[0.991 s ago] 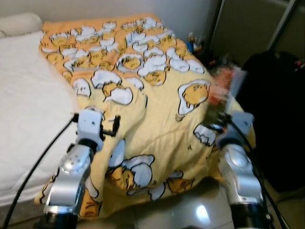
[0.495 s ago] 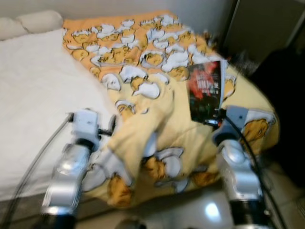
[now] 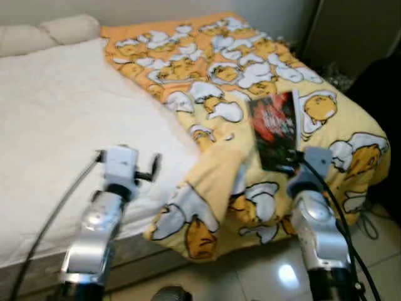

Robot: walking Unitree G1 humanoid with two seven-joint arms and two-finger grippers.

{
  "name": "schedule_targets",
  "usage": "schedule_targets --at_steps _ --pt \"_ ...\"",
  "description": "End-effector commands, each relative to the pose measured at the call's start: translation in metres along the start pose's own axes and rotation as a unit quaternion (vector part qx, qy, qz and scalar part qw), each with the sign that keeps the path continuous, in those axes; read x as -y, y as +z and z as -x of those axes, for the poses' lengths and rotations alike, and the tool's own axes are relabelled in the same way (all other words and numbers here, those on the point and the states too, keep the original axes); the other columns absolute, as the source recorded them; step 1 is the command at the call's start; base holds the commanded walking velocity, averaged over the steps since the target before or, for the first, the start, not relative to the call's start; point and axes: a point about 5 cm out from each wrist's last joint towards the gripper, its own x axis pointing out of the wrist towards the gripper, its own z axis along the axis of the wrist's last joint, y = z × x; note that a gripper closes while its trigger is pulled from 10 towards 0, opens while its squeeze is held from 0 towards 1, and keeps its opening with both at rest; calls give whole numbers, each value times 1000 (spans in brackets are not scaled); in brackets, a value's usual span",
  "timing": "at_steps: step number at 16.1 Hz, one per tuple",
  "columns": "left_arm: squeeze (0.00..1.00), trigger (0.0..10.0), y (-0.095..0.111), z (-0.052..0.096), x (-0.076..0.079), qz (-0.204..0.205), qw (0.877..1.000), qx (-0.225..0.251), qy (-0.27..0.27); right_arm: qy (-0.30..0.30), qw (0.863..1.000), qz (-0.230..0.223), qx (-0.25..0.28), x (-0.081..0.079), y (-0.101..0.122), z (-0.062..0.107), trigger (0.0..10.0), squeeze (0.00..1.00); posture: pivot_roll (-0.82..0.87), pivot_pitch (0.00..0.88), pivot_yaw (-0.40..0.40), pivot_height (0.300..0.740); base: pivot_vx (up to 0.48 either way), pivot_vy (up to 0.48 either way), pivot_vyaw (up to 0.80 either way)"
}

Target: Clean up the room

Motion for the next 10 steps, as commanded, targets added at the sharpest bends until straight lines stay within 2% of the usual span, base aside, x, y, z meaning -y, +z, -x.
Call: schedule_targets --at_steps 1,10 --pt "0 10000 5 1 -8 -10 1000 6 12 4 999 -6 32 -4 16 -2 10000 0 149 0 15 740 0 420 0" --pt "0 10000 9 -3 -7 -5 1000 11 10 11 999 -5 32 -7 17 -4 10000 0 152 0 23 740 0 420 0"
